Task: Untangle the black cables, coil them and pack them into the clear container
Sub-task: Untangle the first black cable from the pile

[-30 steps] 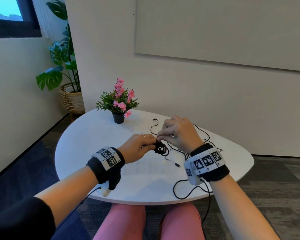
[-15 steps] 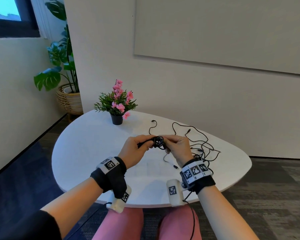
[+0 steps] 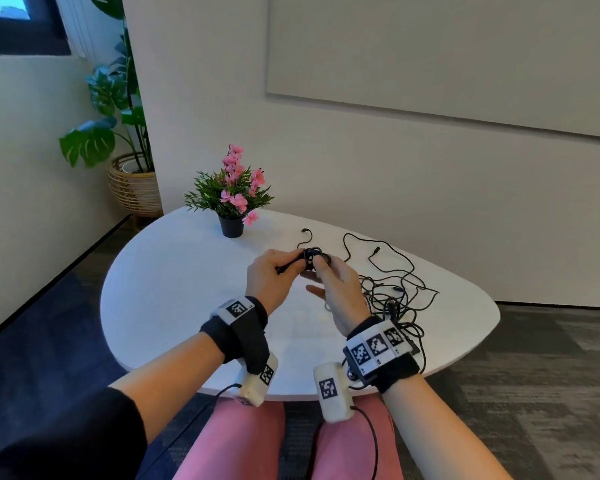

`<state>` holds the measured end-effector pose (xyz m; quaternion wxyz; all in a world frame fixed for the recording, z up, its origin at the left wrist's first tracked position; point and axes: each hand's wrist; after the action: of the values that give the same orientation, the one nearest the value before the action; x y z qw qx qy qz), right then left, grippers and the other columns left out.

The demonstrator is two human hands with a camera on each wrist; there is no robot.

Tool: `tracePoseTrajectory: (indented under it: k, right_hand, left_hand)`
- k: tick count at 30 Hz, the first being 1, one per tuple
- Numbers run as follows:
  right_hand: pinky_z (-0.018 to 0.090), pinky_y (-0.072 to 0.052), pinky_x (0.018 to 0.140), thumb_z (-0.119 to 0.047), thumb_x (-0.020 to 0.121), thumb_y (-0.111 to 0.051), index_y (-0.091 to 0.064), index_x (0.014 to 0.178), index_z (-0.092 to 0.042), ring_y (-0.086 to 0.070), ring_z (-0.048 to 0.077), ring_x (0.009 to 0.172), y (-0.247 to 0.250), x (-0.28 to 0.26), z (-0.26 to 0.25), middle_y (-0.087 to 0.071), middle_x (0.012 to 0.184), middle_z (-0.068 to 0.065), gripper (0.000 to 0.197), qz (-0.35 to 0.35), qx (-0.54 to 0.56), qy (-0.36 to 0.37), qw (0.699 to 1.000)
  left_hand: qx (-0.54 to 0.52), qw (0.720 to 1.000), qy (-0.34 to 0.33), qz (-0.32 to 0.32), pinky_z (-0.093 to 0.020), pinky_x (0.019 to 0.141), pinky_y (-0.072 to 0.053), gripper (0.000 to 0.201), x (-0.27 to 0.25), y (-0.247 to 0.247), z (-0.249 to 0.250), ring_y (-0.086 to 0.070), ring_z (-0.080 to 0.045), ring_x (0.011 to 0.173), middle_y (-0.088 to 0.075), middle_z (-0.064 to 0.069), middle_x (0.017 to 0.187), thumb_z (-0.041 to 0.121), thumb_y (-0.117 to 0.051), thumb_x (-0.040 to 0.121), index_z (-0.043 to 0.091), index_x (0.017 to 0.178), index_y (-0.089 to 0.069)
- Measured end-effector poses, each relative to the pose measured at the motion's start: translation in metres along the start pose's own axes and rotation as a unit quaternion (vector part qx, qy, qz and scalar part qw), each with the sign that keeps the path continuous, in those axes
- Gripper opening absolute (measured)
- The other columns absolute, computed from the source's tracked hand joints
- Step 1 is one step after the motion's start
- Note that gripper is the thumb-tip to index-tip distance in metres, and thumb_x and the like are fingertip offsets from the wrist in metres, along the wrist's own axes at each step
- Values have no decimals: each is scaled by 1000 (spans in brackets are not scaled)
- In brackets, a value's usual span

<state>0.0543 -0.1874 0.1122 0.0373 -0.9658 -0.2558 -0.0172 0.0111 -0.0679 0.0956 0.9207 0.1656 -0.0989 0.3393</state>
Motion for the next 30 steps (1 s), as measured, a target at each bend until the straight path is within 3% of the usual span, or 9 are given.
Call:
tracePoseTrajectory:
  k: [6,9,11,14,19,21,23,25,30]
  right_hand:
    - [21,-55,66,-10,89,-62,-66,91,-5,-64,19,76,13,10,-5,-67,81,12,7,40,-7,-3,999]
    - [19,-58,63,-3,90,-57,-65,97,7,-63,20,72,22,15,0,-64,77,11,14,85,40,-32,995]
    - [21,-59,63,-1,91,-55,-65,98,7,-62,20,72,30,17,3,-64,76,10,15,89,58,-54,993]
    - [24,-59,65,0,91,-55,-65,97,7,-62,21,73,43,25,8,-62,74,10,13,98,47,-76,991]
    - [16,-56,55,-1,90,-57,-66,94,10,-63,22,74,65,44,13,-64,79,11,15,121,-89,-54,987]
    - [18,-55,55,-6,90,-58,-67,88,11,-63,21,68,74,53,17,-67,80,17,19,117,-222,-53,967]
    - [34,-57,69,-14,90,-60,-67,87,12,-66,29,68,78,64,25,-70,85,24,27,98,-342,-54,933]
    - [39,-56,74,-18,89,-61,-67,82,10,-67,35,75,73,72,32,-70,82,24,29,66,-409,-59,908]
    - [23,-34,46,-18,88,-62,-50,61,-1,-46,21,56,43,86,41,-49,59,7,34,-39,-546,-98,831]
  left_hand:
    - [23,999,-44,-1,-6,75,-42,23,-5,-17,0,-59,-10,83,-61,4,87,18,-67,85,19,108,-71]
    - [60,994,-92,-23,-1,72,-37,25,-8,-27,-4,-56,-12,84,-60,2,89,15,-64,88,13,112,-69]
    - [115,982,-127,-77,-4,78,-36,32,-11,-31,-8,-57,-20,94,-61,-6,103,15,-54,94,9,125,-60]
    - [200,954,-121,-186,-23,93,-36,46,-18,-34,-14,-51,-29,114,-50,-15,131,17,-36,101,6,145,-29]
    - [234,934,-49,-264,-27,97,-38,53,-25,-36,-33,-51,-26,119,-51,-15,133,16,-37,100,8,148,-18]
    - [257,921,-28,-293,-28,102,-38,48,-28,-34,-43,-51,-20,122,-50,-9,137,19,-42,98,10,144,-31]
    - [271,913,-12,-306,-26,100,-40,41,-31,-29,-52,-53,-17,120,-53,-5,134,21,-45,97,14,138,-44]
    - [278,911,-7,-305,-26,101,-40,38,-32,-25,-59,-52,-17,120,-53,-5,133,20,-46,97,15,134,-50]
    - [308,893,-32,-327,-27,107,-29,41,-30,-28,-65,-41,-22,130,-43,-5,143,19,-45,97,17,137,-46]
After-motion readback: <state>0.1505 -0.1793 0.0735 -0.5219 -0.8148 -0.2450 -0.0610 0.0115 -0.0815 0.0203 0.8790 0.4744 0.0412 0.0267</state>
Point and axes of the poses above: each hand's wrist, its own x-axis towards the middle knuckle, its own y-axis out of the back of the hand, z = x × y
